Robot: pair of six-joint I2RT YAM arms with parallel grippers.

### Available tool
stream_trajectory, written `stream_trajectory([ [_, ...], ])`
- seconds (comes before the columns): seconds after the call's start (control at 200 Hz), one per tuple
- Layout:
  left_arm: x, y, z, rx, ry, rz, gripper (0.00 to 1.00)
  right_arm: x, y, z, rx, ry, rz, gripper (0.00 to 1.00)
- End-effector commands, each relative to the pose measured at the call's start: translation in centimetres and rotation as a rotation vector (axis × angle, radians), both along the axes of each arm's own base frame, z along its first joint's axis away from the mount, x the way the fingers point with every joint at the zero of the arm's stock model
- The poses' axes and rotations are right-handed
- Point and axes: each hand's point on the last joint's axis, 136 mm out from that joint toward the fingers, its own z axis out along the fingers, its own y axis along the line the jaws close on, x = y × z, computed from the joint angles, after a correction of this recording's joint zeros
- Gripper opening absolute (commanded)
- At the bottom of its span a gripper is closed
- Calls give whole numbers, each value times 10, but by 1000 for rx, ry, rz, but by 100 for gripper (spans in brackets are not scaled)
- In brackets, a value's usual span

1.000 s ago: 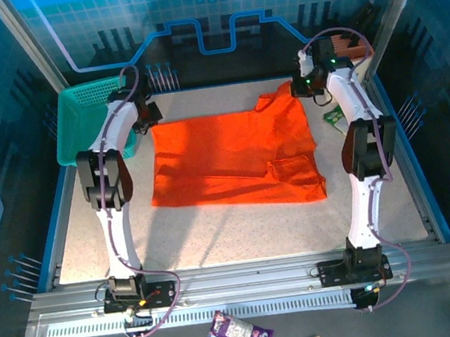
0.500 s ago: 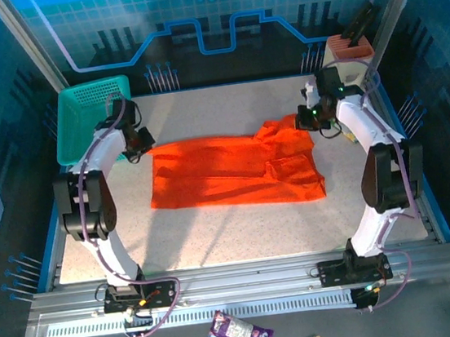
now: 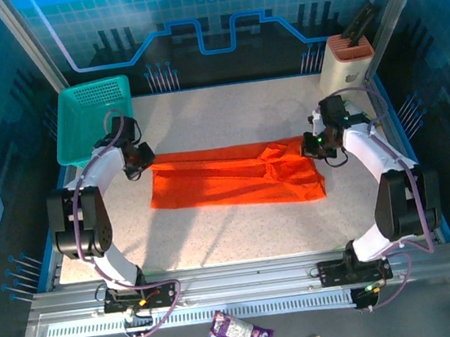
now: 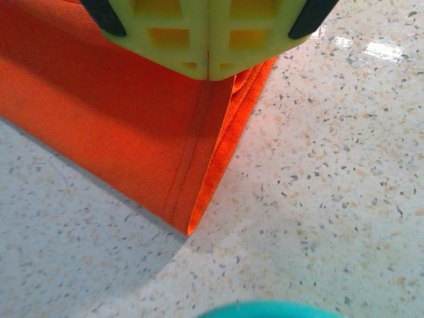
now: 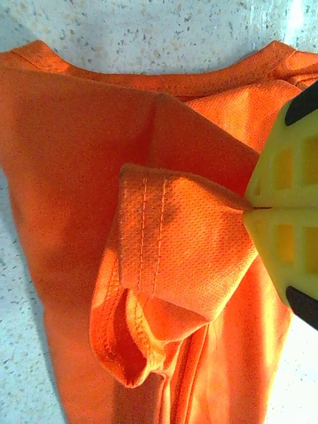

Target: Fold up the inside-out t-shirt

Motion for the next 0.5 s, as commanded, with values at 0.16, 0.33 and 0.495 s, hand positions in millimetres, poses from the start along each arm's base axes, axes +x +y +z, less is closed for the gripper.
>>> stream_trajectory([
  [0.16, -3, 3, 27, -18, -61, 32, 0, -2, -9, 15, -14, -54, -39, 0],
  [0.33, -29, 2, 1, -27, 7, 40, 0, -28, -14, -9, -21, 9, -85, 0],
  [0.495, -48, 2, -11, -27, 39, 58, 24, -36, -21, -17, -75, 41, -125, 27],
])
